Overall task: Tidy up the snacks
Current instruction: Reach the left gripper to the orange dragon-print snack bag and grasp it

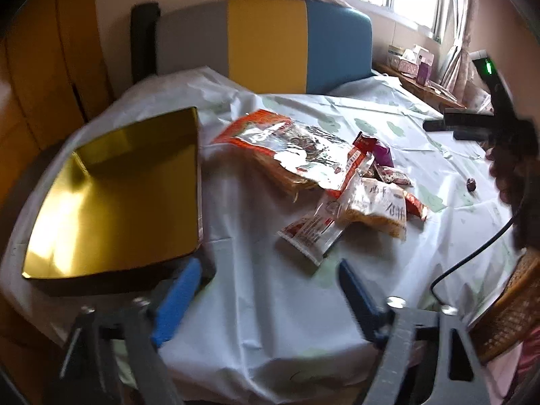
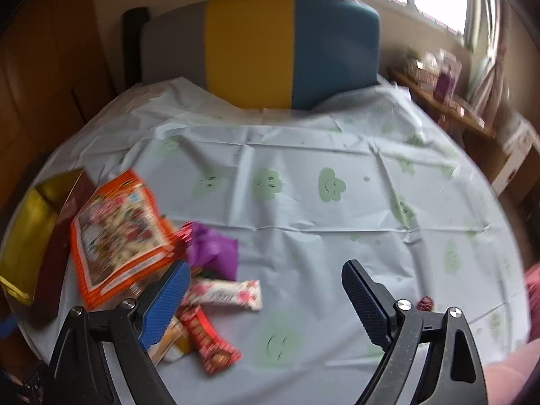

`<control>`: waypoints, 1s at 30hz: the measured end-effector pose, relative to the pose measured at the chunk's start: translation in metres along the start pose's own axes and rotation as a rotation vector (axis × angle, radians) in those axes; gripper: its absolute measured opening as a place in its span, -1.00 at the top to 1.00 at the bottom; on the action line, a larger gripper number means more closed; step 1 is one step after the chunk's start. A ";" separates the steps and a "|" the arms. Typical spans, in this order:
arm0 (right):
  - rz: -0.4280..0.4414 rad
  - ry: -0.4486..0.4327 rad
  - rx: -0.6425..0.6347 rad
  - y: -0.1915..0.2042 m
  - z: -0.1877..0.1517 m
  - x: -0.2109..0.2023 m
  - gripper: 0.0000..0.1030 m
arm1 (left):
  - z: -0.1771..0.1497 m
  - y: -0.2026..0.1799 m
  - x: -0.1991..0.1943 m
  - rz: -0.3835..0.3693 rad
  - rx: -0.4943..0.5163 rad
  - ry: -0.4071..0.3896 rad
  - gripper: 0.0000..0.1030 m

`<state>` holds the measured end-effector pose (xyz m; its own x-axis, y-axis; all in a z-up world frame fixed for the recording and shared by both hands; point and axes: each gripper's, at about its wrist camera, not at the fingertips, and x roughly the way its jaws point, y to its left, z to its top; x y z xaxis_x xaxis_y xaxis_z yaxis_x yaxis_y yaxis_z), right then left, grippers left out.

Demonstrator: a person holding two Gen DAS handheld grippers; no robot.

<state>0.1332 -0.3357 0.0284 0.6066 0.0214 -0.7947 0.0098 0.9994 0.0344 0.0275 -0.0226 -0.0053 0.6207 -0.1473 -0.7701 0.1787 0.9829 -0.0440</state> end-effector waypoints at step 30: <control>-0.004 0.181 0.016 -0.011 -0.005 0.046 -0.51 | 0.111 0.007 0.108 -0.100 -0.257 -0.059 0.97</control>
<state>0.1569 -0.3458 -0.0121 0.4535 0.0237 -0.8909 0.0252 0.9989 0.0395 0.1800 -0.0439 -0.0181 0.6547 -0.2437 -0.7155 0.0468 0.9579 -0.2834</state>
